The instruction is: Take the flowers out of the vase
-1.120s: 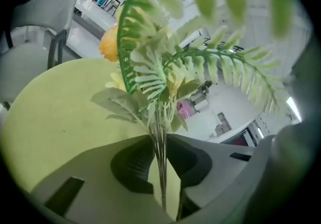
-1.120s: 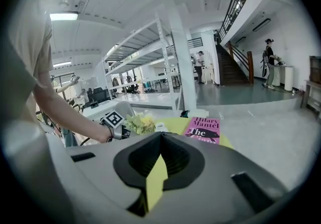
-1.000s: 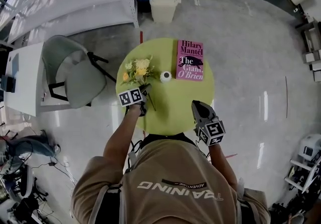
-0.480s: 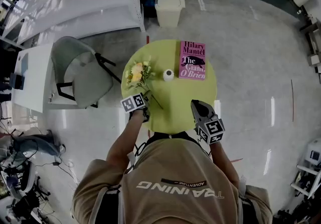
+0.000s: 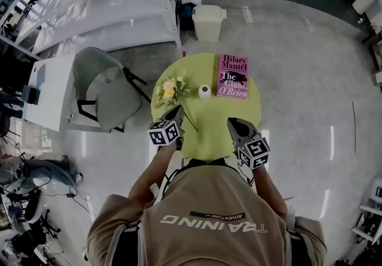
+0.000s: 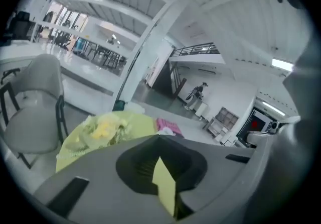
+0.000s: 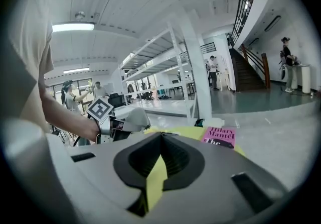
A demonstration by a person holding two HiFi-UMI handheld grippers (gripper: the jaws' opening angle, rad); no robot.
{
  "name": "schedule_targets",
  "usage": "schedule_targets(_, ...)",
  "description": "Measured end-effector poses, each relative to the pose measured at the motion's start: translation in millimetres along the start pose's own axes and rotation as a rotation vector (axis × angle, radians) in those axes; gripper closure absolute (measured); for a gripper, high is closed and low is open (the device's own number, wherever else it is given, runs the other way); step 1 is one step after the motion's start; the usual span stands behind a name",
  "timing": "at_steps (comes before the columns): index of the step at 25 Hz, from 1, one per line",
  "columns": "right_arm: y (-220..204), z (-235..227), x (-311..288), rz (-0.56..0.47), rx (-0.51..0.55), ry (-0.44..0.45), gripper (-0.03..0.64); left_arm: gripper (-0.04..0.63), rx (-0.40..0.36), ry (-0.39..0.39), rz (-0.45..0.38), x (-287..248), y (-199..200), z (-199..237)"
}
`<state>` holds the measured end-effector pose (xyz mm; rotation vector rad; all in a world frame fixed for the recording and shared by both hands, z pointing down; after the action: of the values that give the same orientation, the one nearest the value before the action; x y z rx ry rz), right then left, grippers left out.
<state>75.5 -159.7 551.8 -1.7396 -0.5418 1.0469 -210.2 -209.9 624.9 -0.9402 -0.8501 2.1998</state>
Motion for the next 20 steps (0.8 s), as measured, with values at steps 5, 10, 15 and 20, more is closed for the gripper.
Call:
schedule_targets(5,28.5,2.6,10.1,-0.074,0.021,0.006,0.615,0.591,-0.236,-0.090,-0.149,17.2,48.2,-55.8)
schedule_targets(10,50.9,-1.4,18.0,-0.120,0.042,-0.018,0.615,0.591,-0.405,-0.197,-0.199,23.0,76.3,-103.3)
schedule_targets(15,67.3,-2.8,24.6,-0.159,0.061,-0.049,0.615,0.591,-0.517,-0.214,-0.234,35.8,96.6,-131.9)
schedule_targets(20,86.2,-9.7,31.4,-0.201,0.078,-0.067,0.616,0.591,-0.605,-0.201,-0.271,45.1,116.2,-149.7)
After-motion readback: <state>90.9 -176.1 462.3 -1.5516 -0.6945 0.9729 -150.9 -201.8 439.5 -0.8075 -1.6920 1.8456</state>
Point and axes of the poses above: the fingertips, and each gripper's own axes: x backward along the fingers, z to its left, y out of its top, the point moved 9 cm from there along x, backward along the fingers, and after that the axes turned 9 degrees about -y, right-handed, at the moved point
